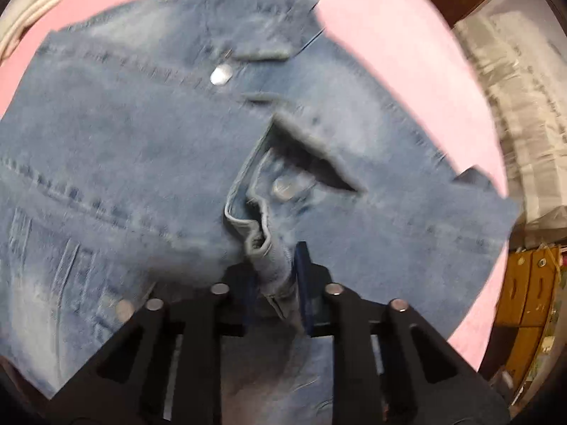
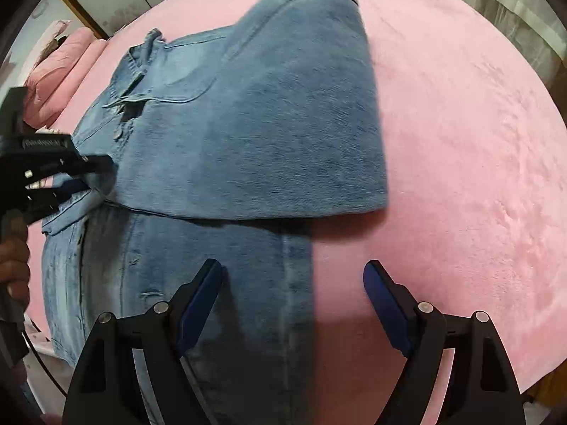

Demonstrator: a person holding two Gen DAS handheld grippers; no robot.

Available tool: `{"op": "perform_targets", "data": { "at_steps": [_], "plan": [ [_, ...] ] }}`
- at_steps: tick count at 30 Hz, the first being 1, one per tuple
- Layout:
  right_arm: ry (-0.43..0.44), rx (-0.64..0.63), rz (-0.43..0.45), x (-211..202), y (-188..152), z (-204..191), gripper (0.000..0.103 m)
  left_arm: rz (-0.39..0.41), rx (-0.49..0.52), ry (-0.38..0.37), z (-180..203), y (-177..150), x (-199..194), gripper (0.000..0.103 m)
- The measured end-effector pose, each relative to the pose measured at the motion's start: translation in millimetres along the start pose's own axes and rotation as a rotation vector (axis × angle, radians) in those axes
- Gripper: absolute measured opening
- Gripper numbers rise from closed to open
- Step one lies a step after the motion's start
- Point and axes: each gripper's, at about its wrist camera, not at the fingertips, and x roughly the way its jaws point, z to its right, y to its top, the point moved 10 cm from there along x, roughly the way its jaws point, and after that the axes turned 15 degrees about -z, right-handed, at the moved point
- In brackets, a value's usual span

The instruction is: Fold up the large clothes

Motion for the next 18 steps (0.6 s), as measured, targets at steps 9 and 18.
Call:
{"op": "perform_targets", "data": {
  "at_steps": [9, 18],
  "plan": [
    [-0.015, -0.038, 0.056, 8, 29, -1, 0.085, 0.249, 0.191, -0.186, 98, 52, -94, 0.012],
    [-0.084, -0.087, 0.144, -8, 67, 0, 0.085, 0.548, 0.141, -0.217, 64, 101, -217, 0.012]
  ]
}}
